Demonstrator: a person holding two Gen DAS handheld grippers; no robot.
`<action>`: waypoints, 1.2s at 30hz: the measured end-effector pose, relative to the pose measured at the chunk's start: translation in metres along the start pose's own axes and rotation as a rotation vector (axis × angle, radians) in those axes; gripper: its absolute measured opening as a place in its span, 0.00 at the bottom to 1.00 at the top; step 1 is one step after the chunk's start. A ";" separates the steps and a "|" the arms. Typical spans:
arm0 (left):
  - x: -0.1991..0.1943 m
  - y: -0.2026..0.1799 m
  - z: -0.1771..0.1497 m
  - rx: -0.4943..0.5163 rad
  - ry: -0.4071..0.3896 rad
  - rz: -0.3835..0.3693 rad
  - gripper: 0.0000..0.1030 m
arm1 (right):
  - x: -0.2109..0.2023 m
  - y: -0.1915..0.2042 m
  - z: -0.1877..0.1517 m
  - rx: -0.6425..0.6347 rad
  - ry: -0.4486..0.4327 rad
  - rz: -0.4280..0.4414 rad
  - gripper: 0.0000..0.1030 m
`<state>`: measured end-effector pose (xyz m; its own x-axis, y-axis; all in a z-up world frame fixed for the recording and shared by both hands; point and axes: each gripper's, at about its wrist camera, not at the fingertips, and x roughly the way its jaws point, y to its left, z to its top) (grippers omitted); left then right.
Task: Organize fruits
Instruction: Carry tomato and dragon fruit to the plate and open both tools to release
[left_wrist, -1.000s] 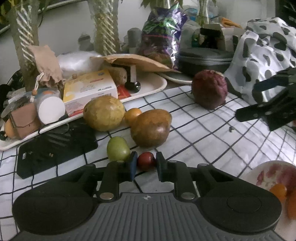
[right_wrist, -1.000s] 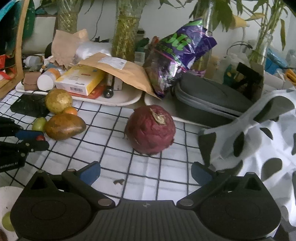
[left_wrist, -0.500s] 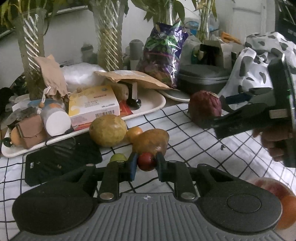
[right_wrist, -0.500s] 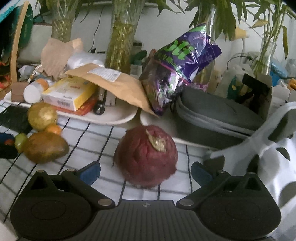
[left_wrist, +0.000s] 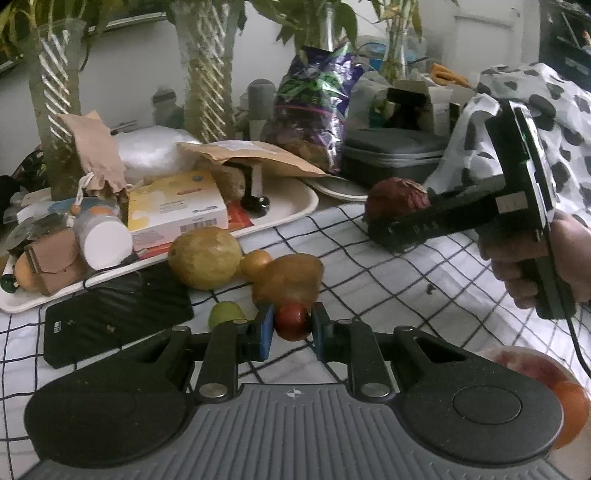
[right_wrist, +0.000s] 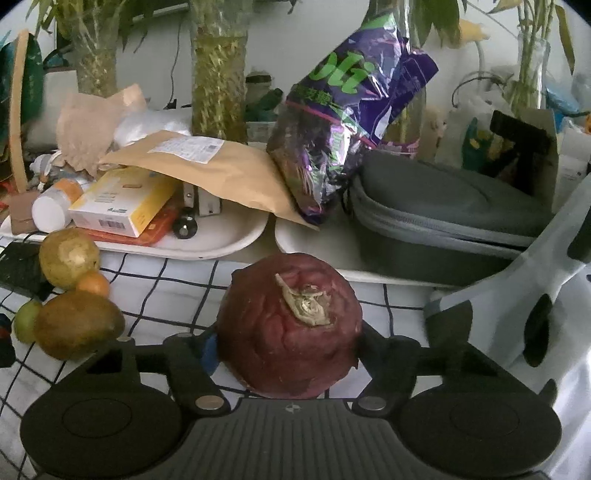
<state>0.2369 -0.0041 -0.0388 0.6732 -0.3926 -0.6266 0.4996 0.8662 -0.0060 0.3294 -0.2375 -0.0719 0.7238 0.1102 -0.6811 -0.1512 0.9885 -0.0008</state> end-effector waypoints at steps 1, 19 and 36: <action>0.000 -0.001 -0.001 0.004 0.000 -0.002 0.20 | -0.002 0.001 -0.001 -0.001 0.003 0.003 0.69; -0.036 -0.025 -0.016 -0.018 -0.022 -0.028 0.20 | -0.080 0.017 -0.010 -0.010 -0.046 0.093 0.69; -0.078 -0.059 -0.048 -0.018 0.008 -0.078 0.20 | -0.153 0.040 -0.043 -0.029 -0.066 0.163 0.69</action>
<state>0.1285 -0.0101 -0.0264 0.6283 -0.4565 -0.6299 0.5405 0.8385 -0.0685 0.1843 -0.2192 0.0008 0.7310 0.2760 -0.6241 -0.2887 0.9538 0.0836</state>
